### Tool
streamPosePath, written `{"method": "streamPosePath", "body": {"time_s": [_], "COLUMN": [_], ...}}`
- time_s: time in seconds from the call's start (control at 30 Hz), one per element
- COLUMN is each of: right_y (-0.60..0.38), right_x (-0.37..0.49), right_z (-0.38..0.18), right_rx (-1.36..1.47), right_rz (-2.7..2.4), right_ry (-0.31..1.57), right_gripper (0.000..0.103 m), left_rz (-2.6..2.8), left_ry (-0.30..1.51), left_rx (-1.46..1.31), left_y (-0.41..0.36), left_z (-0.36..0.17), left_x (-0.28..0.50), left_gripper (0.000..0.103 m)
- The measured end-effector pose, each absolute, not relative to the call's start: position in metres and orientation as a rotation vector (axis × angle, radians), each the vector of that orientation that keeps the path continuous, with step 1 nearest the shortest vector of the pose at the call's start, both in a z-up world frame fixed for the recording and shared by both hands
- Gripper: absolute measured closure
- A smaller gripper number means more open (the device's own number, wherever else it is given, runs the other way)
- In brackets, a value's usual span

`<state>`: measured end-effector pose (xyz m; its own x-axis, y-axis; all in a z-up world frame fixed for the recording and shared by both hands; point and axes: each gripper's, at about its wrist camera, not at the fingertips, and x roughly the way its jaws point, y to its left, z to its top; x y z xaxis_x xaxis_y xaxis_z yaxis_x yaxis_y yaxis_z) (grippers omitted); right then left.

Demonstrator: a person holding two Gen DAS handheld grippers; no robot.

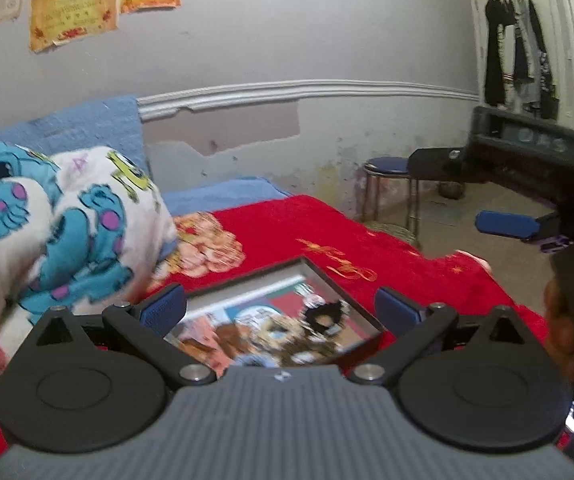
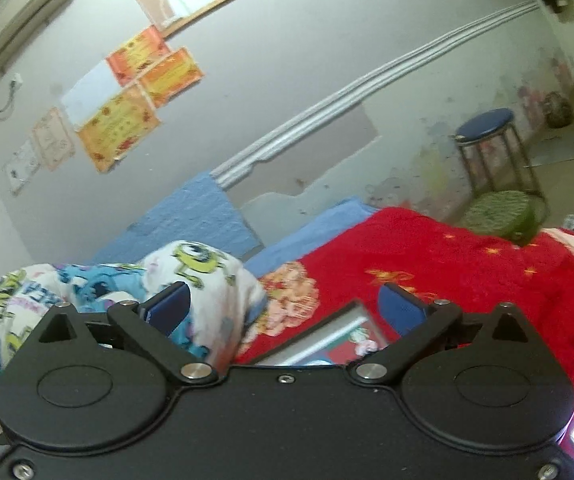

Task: Organize objects
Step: 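Move both open tools to the blue binder clips on the quilt, then grasp a blue binder clip with the left tool while the right tool grasps another clip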

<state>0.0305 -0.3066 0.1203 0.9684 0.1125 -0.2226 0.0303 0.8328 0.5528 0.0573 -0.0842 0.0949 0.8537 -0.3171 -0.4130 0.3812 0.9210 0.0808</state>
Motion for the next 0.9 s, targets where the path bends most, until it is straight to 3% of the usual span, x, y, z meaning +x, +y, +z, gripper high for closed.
{"method": "streamPosePath", "body": {"time_s": [0.3, 0.47, 0.77, 0.87, 0.9], "right_y": [-0.307, -0.296, -0.301, -0.303, -0.303], "right_x": [-0.015, -0.022, 0.004, 0.010, 0.012], "right_z": [0.069, 0.033, -0.014, -0.025, -0.027], "right_rx": [0.625, 0.642, 0.657, 0.701, 0.704], "right_rz": [-0.104, -0.163, -0.209, -0.184, -0.178], "right_ry": [0.323, 0.418, 0.592, 0.642, 0.653], "right_gripper": [0.002, 0.002, 0.012, 0.013, 0.013], "left_rz": [-0.447, -0.445, -0.418, -0.395, -0.381], "left_ry": [0.472, 0.587, 0.697, 0.764, 0.806], "left_rx": [0.167, 0.175, 0.137, 0.119, 0.122], "left_y": [-0.097, -0.107, -0.127, -0.130, -0.130], "left_z": [0.032, -0.011, -0.054, -0.069, -0.075], "left_x": [0.046, 0.055, 0.081, 0.093, 0.096], "left_gripper": [0.000, 0.009, 0.026, 0.047, 0.068]}}
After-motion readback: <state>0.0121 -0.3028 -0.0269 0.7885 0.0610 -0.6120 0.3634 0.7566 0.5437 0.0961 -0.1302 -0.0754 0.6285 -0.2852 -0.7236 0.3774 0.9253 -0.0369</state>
